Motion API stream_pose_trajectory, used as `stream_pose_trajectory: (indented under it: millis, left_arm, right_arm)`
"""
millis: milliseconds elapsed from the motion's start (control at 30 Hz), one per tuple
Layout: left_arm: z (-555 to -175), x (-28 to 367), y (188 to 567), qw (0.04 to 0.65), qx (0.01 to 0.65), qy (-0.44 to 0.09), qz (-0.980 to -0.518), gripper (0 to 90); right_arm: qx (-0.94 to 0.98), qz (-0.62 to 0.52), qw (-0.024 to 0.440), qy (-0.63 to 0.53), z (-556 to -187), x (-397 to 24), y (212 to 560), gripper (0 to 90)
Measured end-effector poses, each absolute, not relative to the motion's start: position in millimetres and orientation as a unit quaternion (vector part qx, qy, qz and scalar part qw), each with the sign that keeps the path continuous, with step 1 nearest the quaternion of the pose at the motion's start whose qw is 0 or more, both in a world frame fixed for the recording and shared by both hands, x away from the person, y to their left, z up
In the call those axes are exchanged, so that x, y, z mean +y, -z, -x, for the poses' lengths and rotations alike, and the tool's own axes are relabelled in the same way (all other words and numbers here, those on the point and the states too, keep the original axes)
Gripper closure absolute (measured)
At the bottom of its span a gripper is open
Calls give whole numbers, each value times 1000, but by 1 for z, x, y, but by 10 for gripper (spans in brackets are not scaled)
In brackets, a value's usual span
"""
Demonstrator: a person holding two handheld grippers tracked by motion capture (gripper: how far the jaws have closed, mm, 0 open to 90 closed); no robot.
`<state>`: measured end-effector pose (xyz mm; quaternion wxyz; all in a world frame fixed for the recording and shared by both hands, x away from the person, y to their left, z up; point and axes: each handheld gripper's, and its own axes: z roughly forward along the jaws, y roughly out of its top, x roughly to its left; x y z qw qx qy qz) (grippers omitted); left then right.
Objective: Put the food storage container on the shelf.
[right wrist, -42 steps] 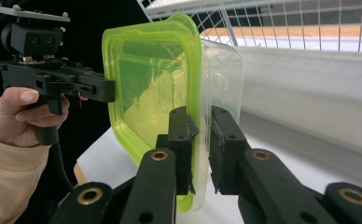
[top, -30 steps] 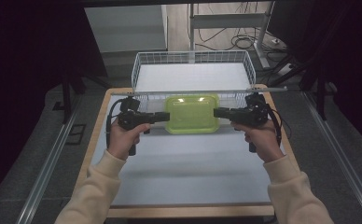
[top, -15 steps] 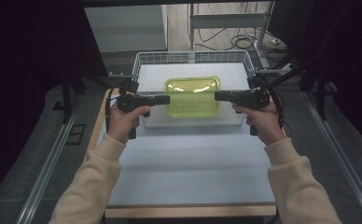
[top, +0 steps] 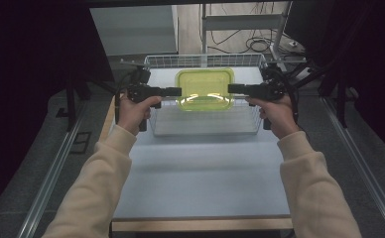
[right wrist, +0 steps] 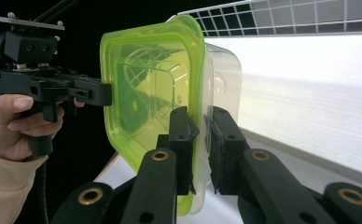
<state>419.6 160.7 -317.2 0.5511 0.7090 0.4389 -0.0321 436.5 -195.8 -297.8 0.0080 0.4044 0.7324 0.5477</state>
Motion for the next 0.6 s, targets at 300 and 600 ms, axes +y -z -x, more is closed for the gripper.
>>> stream_pose_trajectory:
  millis: [300,600]
  left_arm:
    - [-440,163,312,547,443,37,-709,807]
    - [-463,163,311,535,455,46,-710,806]
  right_arm:
    - [730,-416,8,-543,-453,-193,291,807]
    - [726,-435,5,-533,-472,-190,289,806]
